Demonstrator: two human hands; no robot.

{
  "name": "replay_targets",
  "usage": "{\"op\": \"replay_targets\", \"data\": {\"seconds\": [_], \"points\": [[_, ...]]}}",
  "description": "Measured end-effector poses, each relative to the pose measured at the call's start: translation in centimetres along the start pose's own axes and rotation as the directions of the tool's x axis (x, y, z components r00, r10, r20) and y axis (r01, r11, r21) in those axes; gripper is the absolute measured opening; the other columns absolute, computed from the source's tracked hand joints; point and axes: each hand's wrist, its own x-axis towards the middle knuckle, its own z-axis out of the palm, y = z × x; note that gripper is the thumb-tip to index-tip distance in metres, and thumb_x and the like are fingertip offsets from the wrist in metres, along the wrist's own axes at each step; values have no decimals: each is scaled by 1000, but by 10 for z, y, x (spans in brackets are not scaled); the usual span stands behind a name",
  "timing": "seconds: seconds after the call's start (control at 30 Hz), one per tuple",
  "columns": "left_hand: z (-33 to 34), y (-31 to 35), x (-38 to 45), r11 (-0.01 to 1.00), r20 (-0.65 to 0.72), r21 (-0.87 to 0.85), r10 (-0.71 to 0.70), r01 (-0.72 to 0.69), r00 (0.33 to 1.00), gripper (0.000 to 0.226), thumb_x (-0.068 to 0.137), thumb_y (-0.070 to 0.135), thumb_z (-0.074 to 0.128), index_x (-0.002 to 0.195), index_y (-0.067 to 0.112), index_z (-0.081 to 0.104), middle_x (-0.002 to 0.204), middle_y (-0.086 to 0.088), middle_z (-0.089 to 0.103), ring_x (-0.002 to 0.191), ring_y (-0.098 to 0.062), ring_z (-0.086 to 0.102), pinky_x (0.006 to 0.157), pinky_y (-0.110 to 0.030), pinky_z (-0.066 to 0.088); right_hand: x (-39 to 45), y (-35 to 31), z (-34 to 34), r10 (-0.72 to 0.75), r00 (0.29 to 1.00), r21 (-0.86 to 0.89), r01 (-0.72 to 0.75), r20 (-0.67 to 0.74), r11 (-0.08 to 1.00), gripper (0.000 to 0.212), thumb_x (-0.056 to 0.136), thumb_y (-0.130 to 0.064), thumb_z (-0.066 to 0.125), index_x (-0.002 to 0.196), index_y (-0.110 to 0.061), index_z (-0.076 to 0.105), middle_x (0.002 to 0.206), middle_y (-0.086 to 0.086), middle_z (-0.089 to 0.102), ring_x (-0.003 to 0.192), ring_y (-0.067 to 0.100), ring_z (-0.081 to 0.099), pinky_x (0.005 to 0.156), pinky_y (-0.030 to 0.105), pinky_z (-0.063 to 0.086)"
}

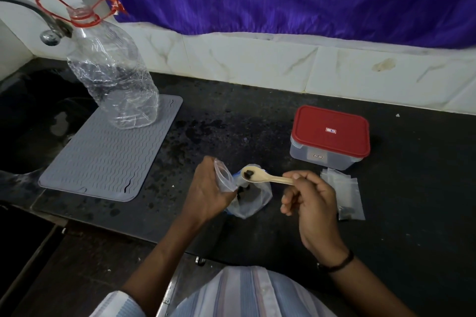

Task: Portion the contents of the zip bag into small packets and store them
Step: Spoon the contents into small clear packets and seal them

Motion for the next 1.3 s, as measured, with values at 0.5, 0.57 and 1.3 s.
{"op": "replay_targets", "data": {"seconds": [0.5,0.57,1.3], "points": [[10,12,-1,974,84,107,193,-202,978,34,75,44,61,92,17,47,89,3,49,79,-12,46,65,-21,37,0,-13,14,-247,737,-593,661,629,461,26,98,-33,47,107,-21,68,80,-10,70,71,5,66,62,28,56],[10,10,-1,985,101,53,158,-164,982,37,74,45,63,93,18,46,89,4,52,80,-12,50,66,-27,44,3,-14,17,-298,579,-532,815,759,230,19,91,-24,58,103,-17,70,82,-2,71,68,10,65,60,25,54],[8,5,8,983,95,-132,-112,124,989,53,66,46,77,100,24,41,93,11,58,84,-1,59,66,-20,45,15,78,-20,-260,649,-688,719,715,-99,22,92,-19,51,107,-18,67,81,-2,63,71,15,54,54,27,48]]}}
